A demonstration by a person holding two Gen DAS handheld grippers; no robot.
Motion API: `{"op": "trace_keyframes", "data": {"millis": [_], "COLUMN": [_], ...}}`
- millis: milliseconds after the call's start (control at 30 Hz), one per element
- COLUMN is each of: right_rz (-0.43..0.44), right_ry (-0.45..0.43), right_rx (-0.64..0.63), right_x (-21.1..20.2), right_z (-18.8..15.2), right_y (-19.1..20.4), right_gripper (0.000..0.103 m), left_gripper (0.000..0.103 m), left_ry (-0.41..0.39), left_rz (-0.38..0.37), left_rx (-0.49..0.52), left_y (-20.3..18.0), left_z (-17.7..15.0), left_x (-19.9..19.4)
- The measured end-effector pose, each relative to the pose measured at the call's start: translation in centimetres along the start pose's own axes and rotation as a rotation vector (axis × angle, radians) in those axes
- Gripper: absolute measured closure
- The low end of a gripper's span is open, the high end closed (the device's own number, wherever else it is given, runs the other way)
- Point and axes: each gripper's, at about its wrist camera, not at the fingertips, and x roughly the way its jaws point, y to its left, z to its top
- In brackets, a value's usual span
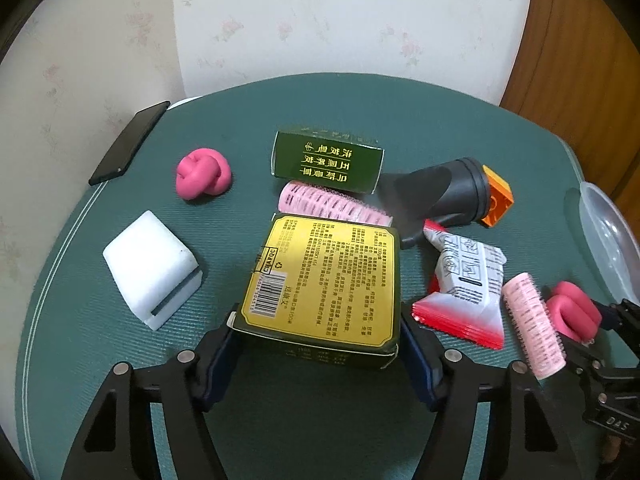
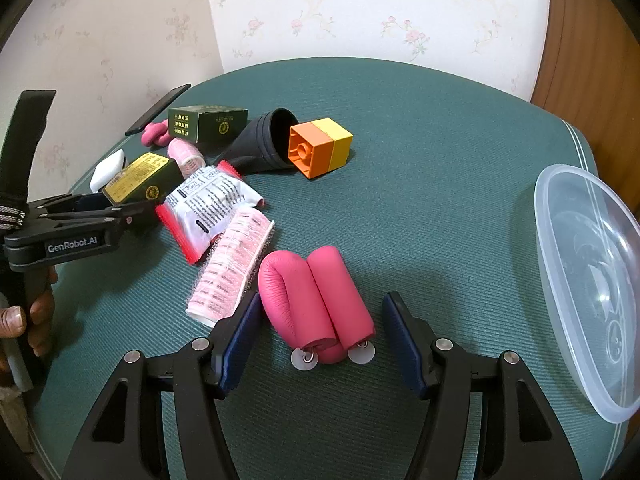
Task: Organize objects
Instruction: 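Grasp the yellow-green box with the left tool while the right tool grasps the pink foam curlers, then carry both held items to the clear bowl and open both tools inside it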
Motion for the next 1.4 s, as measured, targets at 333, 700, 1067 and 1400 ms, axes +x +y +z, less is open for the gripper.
{"op": "trace_keyframes", "data": {"millis": [333, 700, 1067, 1400], "right_rz": [-0.004, 0.011, 0.005, -0.05], "right_ry": [-0.007, -0.065, -0.18, -0.308], "right_rx": [0.013, 0.055, 0.078, 0.119], "right_x": [-0.1, -0.9, -2.9, -6.7], "right_z": [0.0, 0.1, 0.0, -0.3], "right_y": [-0.2, -1.0, -1.3, -3.2], "right_gripper": [0.047, 0.055, 0.055, 0.055], "left_gripper": [0.03, 0.03, 0.03, 0.03], "left_ry": [-0.081, -0.134, -0.145, -0.151], "left_rz": [0.012, 0.009, -0.02, -0.051], "left_rx": [-0.011, -0.007, -0.003, 0.061], "left_y": [-0.1, -0.3, -2.6, -6.6], "left_z": [-0.5, -0.9, -1.3, -1.0], "left_x": [-2.2, -3.5, -4.6, -5.4]}}
